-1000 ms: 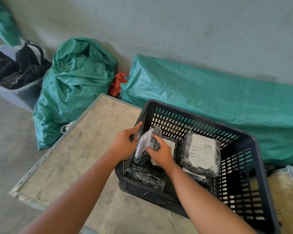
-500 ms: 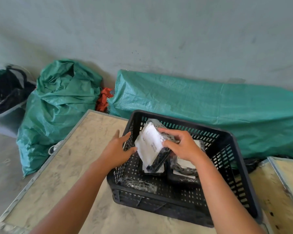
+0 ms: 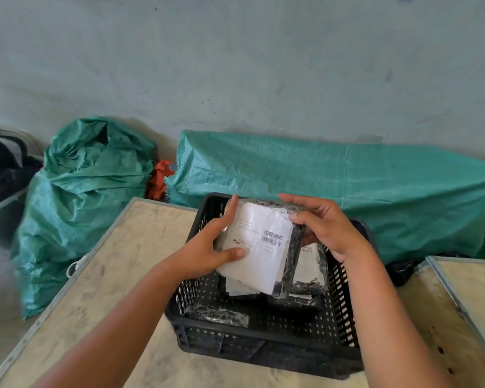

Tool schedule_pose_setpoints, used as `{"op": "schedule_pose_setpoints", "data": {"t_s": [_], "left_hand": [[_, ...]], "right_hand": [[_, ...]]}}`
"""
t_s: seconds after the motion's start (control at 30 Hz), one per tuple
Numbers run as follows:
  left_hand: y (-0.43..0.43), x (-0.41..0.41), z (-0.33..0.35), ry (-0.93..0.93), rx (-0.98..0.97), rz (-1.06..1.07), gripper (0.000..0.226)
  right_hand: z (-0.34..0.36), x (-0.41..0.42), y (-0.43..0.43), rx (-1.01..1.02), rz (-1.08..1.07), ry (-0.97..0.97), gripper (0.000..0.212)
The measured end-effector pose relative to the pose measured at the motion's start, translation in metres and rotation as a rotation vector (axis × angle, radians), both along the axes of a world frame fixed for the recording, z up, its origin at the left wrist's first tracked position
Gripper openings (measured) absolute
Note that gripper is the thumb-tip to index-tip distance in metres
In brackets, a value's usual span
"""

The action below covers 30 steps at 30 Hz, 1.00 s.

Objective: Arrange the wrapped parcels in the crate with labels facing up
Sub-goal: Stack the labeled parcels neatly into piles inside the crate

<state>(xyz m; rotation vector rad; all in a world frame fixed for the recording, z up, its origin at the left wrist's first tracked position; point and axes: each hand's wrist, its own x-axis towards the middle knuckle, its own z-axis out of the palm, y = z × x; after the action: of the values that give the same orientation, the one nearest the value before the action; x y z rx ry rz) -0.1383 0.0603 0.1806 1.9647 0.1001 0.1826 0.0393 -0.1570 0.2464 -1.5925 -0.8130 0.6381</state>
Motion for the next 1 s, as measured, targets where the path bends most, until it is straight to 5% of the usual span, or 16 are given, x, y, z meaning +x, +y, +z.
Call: {"op": "schedule_pose_setpoints", "data": {"t_s": [0.13, 0.23, 0.5, 0.7, 1.0], "left_hand": [[-0.004, 0.002, -0.012, -0.030, -0.092, 0.005, 0.094], [-0.003, 0.010, -0.016, -0.015, -0.228, 0.087, 0.092], [0.002, 0.059, -0.050, 0.233, -0.111, 0.216, 0.097], [0.001, 0.084, -0.101, 0.468, 0.007, 0.270, 0.090], [0.010, 0.093, -0.147, 0.510, -0.045, 0.459, 0.080]], "right_hand": [[-0.013, -0.004, 0.006, 0.093, -0.125, 0.011, 0.042], [-0.026, -0.006, 0.009, 0.055, -0.170, -0.003, 0.064], [-0.093, -0.008, 0.037, -0.484, -0.051, -0.118, 0.125], [-0.140, 0.001, 0.067, -0.679, -0.052, -0.210, 0.120], [-0.182, -0.004, 0.089, -0.893, -0.013, -0.485, 0.101]]}}
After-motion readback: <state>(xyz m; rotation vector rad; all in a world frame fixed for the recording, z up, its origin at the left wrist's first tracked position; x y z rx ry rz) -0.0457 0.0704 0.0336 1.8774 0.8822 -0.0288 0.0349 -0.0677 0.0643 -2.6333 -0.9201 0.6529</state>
